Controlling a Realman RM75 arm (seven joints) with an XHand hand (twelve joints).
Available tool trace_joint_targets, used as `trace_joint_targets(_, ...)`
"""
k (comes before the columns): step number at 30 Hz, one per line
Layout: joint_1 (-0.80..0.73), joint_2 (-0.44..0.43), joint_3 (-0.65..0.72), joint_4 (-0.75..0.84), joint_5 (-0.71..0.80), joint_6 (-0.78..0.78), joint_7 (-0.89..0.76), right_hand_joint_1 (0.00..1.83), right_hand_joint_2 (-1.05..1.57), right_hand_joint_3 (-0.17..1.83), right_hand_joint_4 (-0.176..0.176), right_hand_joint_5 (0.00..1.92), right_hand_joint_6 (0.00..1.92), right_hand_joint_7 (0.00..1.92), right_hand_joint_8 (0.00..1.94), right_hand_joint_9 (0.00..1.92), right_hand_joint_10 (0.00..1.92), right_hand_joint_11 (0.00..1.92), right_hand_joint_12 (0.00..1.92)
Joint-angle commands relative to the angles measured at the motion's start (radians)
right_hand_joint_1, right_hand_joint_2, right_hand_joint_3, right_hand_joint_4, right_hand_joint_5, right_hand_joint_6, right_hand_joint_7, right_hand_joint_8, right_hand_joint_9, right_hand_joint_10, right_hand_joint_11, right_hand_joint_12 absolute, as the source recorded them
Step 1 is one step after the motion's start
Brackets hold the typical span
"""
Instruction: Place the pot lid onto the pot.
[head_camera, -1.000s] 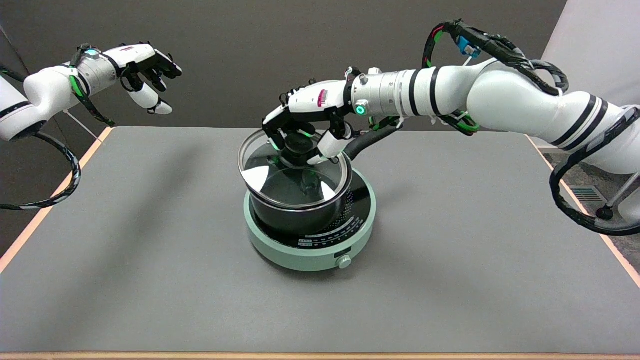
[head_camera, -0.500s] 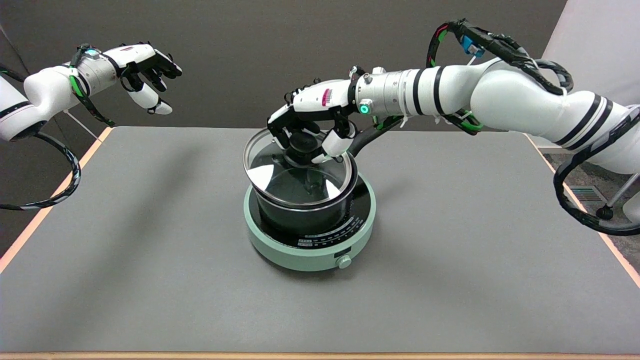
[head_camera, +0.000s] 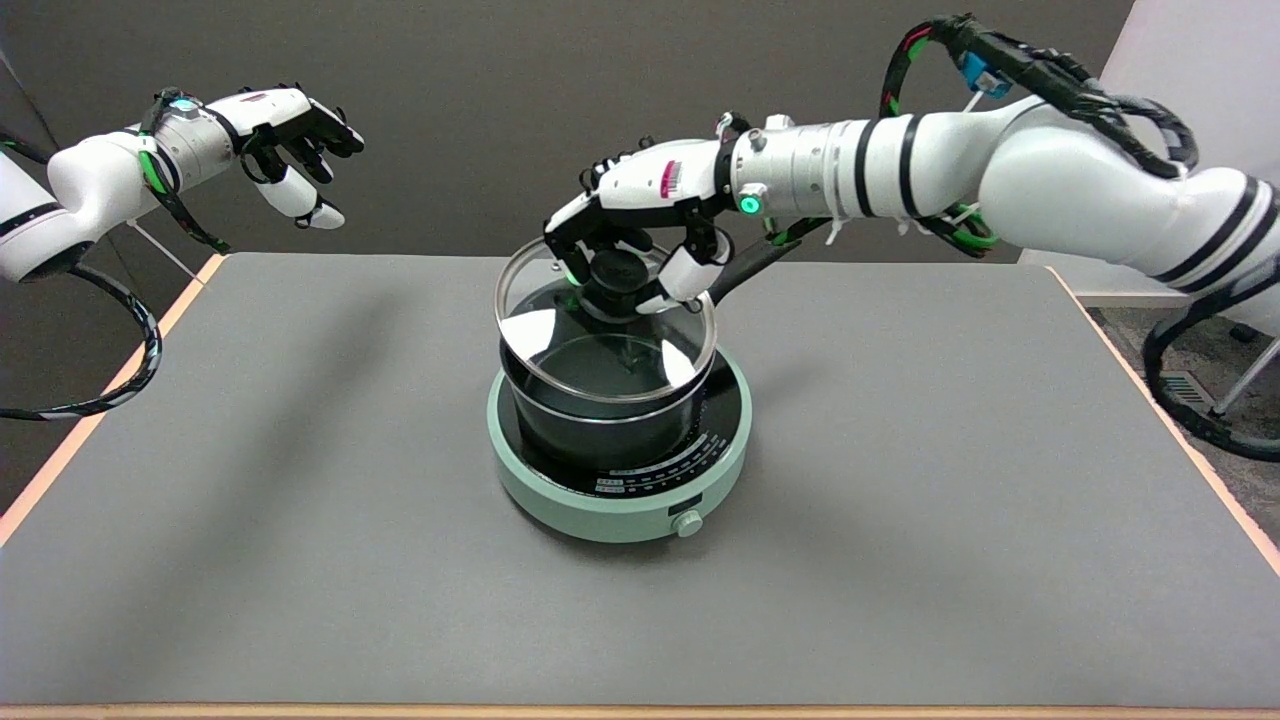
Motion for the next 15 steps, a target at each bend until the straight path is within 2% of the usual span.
trace_joint_targets(1,0.015,0.155,0.000,0.113,0.049,-0.008,0.078,1.32,0.93,0.75,0.170,0.46,1.54,0.70,1.68,0.67,1.92,0.00,1.92)
trace_joint_targets(5,0.021,0.161,-0.001,0.098,0.104,-0.010,0.071,1.31,0.91,0.80,0.167,0.46,1.54,0.70,1.72,0.67,1.92,0.00,1.92)
trace_joint_targets(15,0.028,0.144,-0.002,0.083,0.105,-0.016,0.078,1.31,0.88,0.90,0.169,0.48,1.57,0.70,1.78,0.70,1.92,0.00,1.92)
